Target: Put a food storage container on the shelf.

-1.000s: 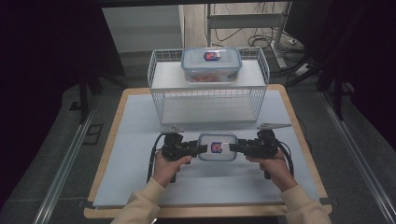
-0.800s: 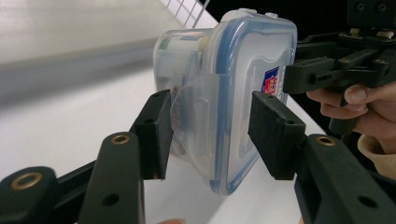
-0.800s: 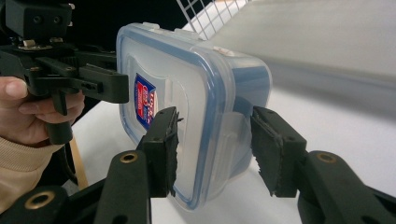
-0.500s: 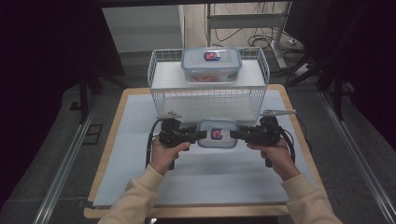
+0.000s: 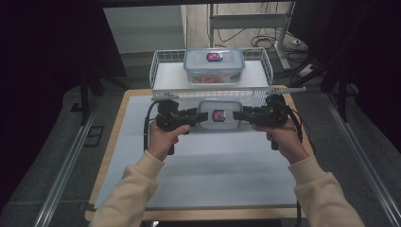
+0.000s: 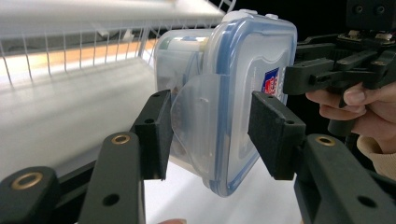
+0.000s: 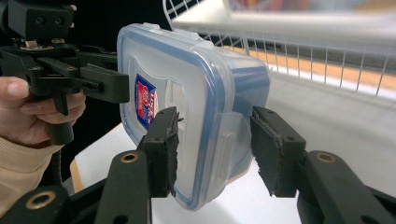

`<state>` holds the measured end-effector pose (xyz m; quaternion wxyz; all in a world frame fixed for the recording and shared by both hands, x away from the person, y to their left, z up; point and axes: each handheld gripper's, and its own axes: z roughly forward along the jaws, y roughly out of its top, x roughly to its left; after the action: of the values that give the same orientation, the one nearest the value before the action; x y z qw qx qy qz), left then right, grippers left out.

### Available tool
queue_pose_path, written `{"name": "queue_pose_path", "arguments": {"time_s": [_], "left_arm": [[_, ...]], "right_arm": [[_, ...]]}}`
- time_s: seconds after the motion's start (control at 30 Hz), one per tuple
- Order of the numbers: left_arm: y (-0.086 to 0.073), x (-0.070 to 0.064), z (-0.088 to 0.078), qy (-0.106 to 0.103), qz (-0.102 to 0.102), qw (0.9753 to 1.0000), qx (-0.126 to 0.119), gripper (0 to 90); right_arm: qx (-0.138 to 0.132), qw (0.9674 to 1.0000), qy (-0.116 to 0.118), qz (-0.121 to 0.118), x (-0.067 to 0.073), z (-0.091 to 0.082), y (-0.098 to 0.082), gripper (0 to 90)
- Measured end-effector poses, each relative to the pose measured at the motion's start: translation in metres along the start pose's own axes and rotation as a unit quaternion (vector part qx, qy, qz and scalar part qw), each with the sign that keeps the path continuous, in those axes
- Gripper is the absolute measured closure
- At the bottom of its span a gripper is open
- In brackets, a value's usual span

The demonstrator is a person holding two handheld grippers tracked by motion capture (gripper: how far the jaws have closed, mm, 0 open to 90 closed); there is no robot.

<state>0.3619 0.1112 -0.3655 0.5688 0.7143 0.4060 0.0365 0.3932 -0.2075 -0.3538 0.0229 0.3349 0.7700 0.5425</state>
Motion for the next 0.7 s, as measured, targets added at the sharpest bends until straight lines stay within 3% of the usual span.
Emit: {"name": "queue_pose_path", "arguments": {"time_s": [0.43,0.7], "left_arm": [[0.066,0.007,-0.009,0.004,0.005,0.9997,-0.025,50.9],[0.113,0.015,-0.007,0.01,0.01,0.9992,-0.036,51.0]], "right_arm": [[-0.007,0.9998,-0.002,-0.019,-0.003,-0.001,0.073,52.2],[-0.017,0.9996,0.003,-0.022,-0.017,0.0,0.118,52.2]]}}
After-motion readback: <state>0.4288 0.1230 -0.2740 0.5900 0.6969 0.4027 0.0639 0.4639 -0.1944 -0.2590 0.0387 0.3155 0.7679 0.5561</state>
